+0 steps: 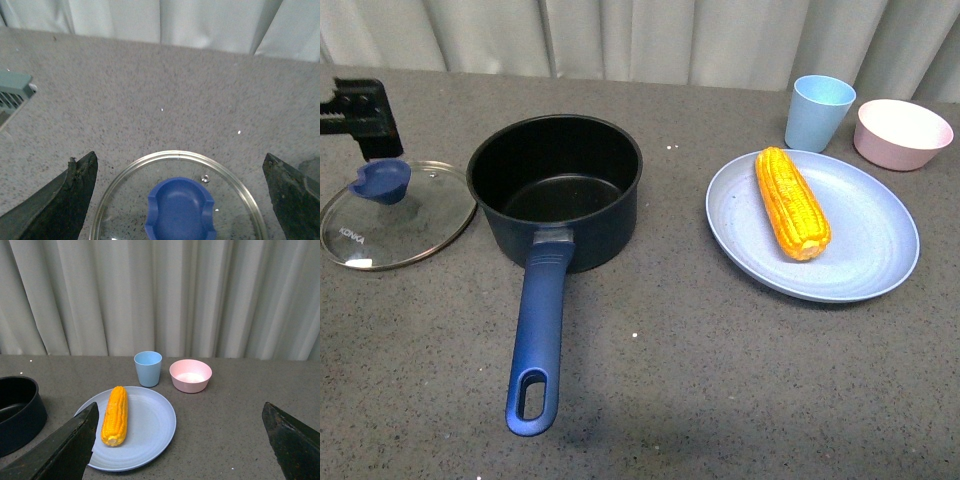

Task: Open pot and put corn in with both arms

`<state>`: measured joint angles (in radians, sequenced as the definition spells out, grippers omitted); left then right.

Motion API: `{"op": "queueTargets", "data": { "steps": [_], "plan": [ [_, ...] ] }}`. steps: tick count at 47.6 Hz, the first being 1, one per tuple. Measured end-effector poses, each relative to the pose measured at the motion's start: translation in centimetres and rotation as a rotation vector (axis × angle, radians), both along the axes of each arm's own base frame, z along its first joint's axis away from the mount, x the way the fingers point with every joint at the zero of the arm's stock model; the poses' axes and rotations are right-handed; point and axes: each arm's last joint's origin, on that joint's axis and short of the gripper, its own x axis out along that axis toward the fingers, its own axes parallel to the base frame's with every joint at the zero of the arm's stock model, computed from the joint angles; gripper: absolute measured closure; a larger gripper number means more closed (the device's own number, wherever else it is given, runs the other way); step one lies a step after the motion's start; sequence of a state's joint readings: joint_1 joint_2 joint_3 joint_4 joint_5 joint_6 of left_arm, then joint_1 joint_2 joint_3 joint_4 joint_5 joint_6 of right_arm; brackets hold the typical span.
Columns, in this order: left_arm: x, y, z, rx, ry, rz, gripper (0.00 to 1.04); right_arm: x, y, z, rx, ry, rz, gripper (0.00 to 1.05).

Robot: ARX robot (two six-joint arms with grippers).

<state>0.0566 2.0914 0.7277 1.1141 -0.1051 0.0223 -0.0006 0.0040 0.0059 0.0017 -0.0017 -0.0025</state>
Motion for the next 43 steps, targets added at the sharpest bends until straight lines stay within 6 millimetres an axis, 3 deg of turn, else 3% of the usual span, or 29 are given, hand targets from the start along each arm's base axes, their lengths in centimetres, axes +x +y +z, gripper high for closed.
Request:
{"op": "queueTargets", "data": {
  "steps": [6, 13, 22, 30, 36, 43],
  "plan": [
    [-2.5, -0.5, 2.2, -0.01, -0.041, -0.02, 0.06, 0.0, 0.0, 0.0, 0.0, 0.0, 0.0, 0.09],
    [-7.7, -1.8, 4.7, -0.028, -0.066, -0.057, 0.06, 0.0, 0.0, 0.0, 0.0, 0.0, 0.0, 0.09],
    [-13.1, -2.7, 5.8, -0.049, -0.049, -0.089, 0.06, 0.0, 0.0, 0.0, 0.0, 0.0, 0.0, 0.09],
    [-16.0, -2.4, 6.8, -0.052, -0.047, -0.11, 0.07, 0.0, 0.0, 0.0, 0.0, 0.0, 0.0, 0.09],
    [-17.5, -2.4, 8.1, -0.041, -0.234, -0.157, 0.32, 0.0, 0.0, 0.0, 0.0, 0.0, 0.0, 0.09],
    [-19.1, -2.3, 8.1, -0.038, -0.237, -0.158, 0.64, 0.0, 0.0, 0.0, 0.0, 0.0, 0.0, 0.09]
  ]
}}
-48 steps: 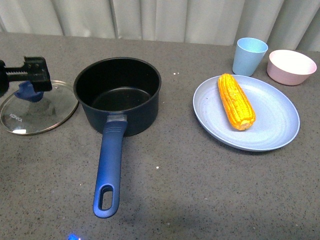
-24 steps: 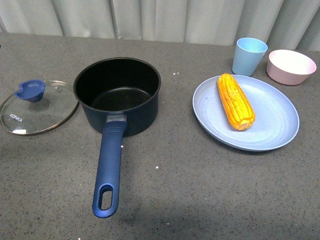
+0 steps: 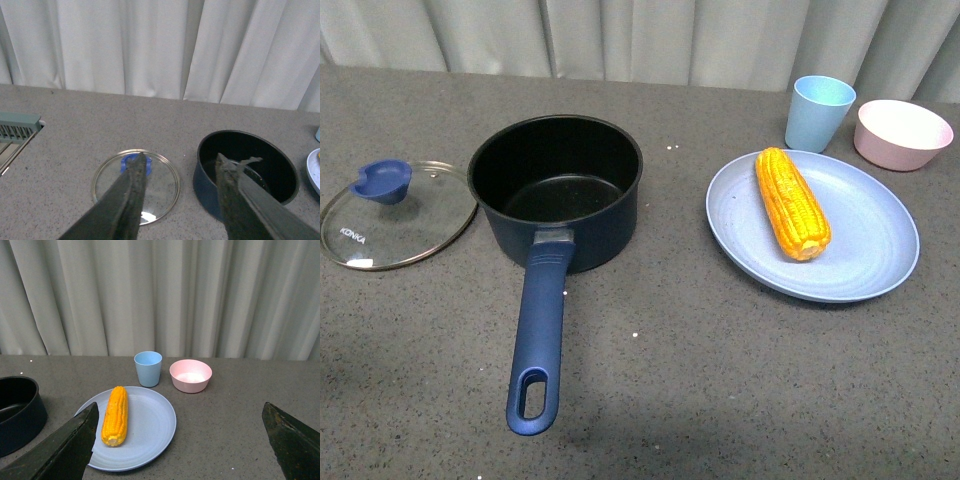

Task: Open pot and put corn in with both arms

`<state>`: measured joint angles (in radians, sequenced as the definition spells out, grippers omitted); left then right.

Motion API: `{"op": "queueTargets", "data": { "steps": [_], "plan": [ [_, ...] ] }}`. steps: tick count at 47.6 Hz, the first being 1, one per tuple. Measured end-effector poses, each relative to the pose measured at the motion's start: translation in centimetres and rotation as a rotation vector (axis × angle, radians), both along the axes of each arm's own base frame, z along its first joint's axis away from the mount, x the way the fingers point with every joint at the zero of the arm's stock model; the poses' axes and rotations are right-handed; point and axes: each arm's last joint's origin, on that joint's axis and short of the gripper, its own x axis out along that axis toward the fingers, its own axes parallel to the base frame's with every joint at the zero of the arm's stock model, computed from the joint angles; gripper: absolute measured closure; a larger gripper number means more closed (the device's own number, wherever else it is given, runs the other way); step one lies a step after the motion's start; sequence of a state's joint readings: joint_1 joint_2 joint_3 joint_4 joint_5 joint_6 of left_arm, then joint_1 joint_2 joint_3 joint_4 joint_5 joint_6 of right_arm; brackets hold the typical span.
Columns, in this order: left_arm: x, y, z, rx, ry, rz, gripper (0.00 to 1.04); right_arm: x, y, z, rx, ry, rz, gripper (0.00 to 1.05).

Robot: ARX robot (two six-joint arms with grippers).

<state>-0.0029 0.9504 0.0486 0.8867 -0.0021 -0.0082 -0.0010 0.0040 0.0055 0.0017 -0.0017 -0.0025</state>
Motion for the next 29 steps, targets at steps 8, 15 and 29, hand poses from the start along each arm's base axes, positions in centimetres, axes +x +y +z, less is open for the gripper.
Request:
{"op": "queueTargets", "data": {
  "steps": [8, 15, 29],
  "plan": [
    [-1.4, 0.0, 0.1, 0.0, -0.005, 0.0, 1.0, 0.0, 0.0, 0.0, 0.0, 0.0, 0.0, 0.09],
    [-2.2, 0.0, 0.6, 0.001, -0.019, 0.0, 1.01, 0.0, 0.0, 0.0, 0.0, 0.0, 0.0, 0.09],
    [-3.6, 0.0, 1.1, 0.001, -0.035, 0.0, 1.01, 0.0, 0.0, 0.0, 0.0, 0.0, 0.0, 0.09]
  ]
}}
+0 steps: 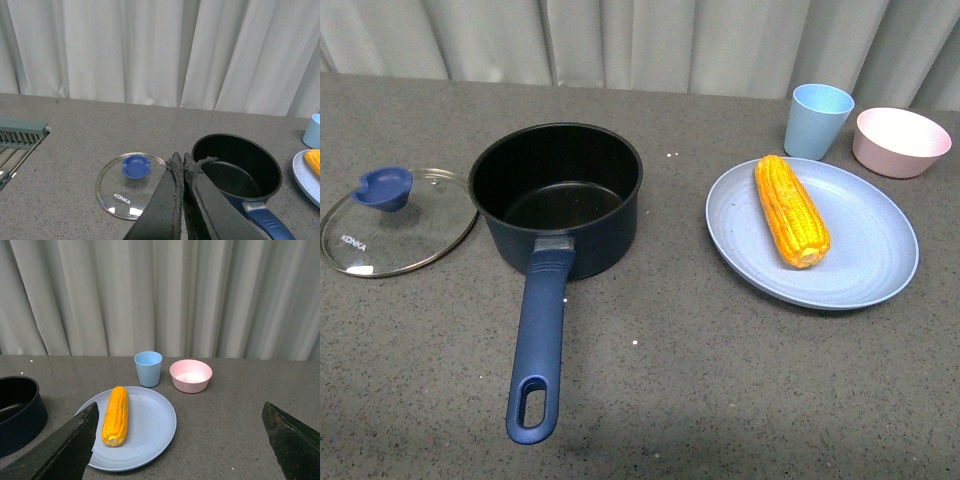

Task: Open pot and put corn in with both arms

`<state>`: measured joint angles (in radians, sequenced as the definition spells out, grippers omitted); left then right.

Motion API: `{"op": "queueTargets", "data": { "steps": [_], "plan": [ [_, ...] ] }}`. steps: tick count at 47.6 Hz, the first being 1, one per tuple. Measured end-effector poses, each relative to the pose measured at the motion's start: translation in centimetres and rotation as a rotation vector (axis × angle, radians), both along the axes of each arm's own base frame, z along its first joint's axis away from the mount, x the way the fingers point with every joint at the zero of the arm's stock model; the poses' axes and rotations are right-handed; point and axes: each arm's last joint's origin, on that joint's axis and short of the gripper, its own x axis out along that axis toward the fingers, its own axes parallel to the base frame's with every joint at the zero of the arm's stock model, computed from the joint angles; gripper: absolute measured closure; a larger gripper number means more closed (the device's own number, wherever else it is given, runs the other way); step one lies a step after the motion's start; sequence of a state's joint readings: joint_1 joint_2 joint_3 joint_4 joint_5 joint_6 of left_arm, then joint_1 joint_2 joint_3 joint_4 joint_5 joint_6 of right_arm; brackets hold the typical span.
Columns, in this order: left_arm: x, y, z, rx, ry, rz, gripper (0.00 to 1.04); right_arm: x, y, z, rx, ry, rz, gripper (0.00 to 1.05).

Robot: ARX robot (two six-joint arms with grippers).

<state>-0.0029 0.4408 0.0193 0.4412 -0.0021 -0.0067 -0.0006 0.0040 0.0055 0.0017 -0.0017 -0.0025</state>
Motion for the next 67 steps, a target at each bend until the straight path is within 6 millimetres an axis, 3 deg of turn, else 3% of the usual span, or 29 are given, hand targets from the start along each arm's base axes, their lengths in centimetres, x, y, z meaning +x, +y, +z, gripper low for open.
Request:
{"op": "queueTargets", "data": {
  "steps": [54, 59, 67],
  "plan": [
    [-2.9, 0.0, -0.3, 0.001, 0.004, -0.002, 1.0, 0.0, 0.0, 0.0, 0.0, 0.0, 0.0, 0.09],
    [-2.9, 0.0, -0.3, 0.002, 0.003, -0.001, 0.85, 0.0, 0.0, 0.0, 0.0, 0.0, -0.002, 0.09],
    [-2.9, 0.0, -0.3, 0.002, 0.003, 0.0, 0.58, 1.0, -0.1, -0.3, -0.076, 0.167, -0.278, 0.09]
  ]
}}
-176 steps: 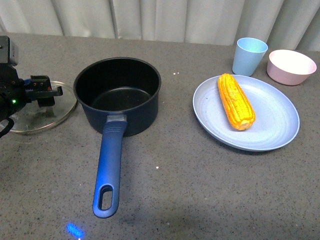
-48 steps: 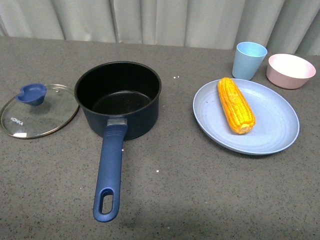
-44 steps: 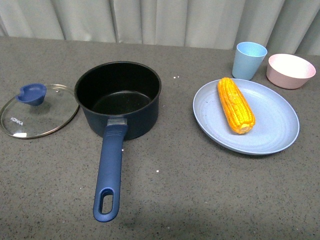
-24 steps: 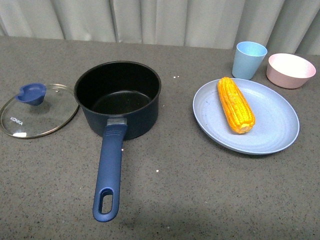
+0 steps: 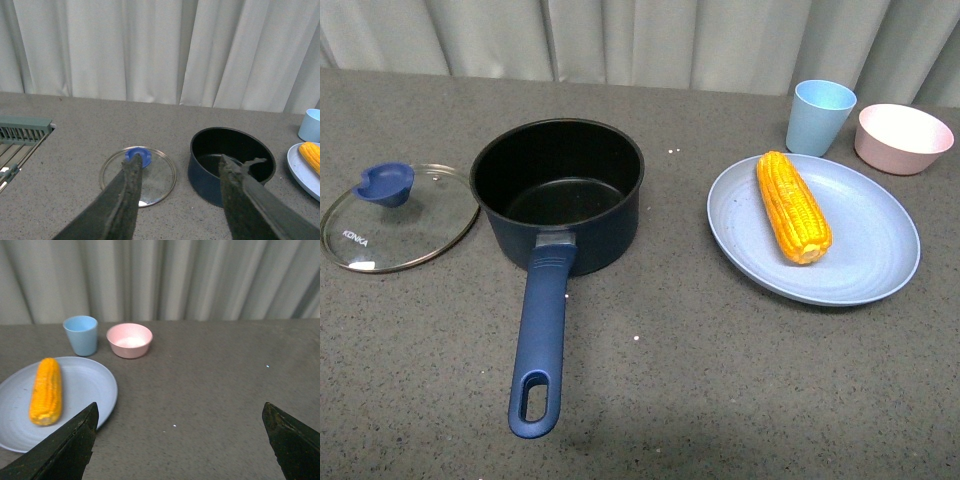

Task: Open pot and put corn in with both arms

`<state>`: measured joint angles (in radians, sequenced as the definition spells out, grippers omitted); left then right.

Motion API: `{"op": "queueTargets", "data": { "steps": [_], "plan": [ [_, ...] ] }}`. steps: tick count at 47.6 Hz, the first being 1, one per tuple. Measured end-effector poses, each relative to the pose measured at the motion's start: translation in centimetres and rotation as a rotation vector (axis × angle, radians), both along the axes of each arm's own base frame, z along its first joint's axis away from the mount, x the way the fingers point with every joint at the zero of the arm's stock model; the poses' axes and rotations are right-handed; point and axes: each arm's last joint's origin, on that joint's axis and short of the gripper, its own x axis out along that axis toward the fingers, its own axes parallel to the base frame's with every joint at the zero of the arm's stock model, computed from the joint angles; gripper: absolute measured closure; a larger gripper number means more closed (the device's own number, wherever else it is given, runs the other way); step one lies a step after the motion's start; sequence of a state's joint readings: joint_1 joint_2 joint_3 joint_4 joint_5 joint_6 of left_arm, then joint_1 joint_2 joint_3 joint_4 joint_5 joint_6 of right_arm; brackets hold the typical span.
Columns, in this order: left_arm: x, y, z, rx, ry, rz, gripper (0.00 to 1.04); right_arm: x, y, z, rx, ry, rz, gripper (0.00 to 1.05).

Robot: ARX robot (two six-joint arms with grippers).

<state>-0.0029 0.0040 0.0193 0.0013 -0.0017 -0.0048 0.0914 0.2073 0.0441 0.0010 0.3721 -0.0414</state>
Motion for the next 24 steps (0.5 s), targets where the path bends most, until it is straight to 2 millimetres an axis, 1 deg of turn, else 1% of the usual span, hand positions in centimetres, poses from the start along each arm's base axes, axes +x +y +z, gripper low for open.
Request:
{"op": "queueTargets", "data": {
  "steps": [2, 3, 5, 6, 8, 9, 13, 15, 16, 17, 18, 22, 24],
  "plan": [
    [0.0, 0.0, 0.0, 0.0, 0.0, 0.0, 0.51, 0.7, -0.1, 0.2, 0.006, 0.008, 0.011, 0.09],
    [0.0, 0.0, 0.0, 0.0, 0.0, 0.001, 0.49, 0.9, -0.1, 0.3, 0.007, 0.01, 0.016, 0.09],
    [0.0, 0.0, 0.0, 0.0, 0.0, 0.0, 0.42, 1.9, -0.2, 0.7, 0.014, 0.018, 0.045, 0.09],
    [0.0, 0.0, 0.0, 0.0, 0.0, 0.0, 0.4, 2.2, -0.2, 0.9, 0.017, 0.02, 0.053, 0.09],
    [0.0, 0.0, 0.0, 0.0, 0.0, -0.002, 0.33, 3.5, -0.3, 1.4, 0.024, 0.027, 0.079, 0.09],
    [0.0, 0.0, 0.0, 0.0, 0.0, -0.002, 0.32, 3.9, -0.3, 1.5, 0.025, 0.03, 0.094, 0.09],
    [0.0, 0.0, 0.0, 0.0, 0.0, -0.001, 0.19, 6.8, -0.5, 2.3, 0.031, 0.048, 0.151, 0.09],
    [0.0, 0.0, 0.0, 0.0, 0.001, -0.001, 0.12, 8.5, -0.5, 2.3, 0.043, 0.084, 0.183, 0.09],
    [0.0, 0.0, 0.0, 0.0, 0.001, -0.002, 0.1, 9.0, -0.5, 2.2, 0.046, 0.096, 0.192, 0.09],
    [0.0, 0.0, 0.0, 0.0, 0.0, -0.001, 0.07, 9.9, -0.5, 2.1, 0.051, 0.123, 0.204, 0.09],
    [0.0, 0.0, 0.0, 0.0, 0.001, -0.001, 0.05, 10.7, -0.5, 1.9, 0.055, 0.147, 0.22, 0.09],
    [0.0, 0.0, 0.0, 0.0, 0.001, -0.001, 0.07, 13.3, -0.3, 1.0, 0.073, 0.242, 0.263, 0.09],
    [0.0, 0.0, 0.0, 0.0, 0.001, -0.001, 0.07, 14.3, -0.1, 0.6, 0.081, 0.286, 0.282, 0.09]
  ]
}}
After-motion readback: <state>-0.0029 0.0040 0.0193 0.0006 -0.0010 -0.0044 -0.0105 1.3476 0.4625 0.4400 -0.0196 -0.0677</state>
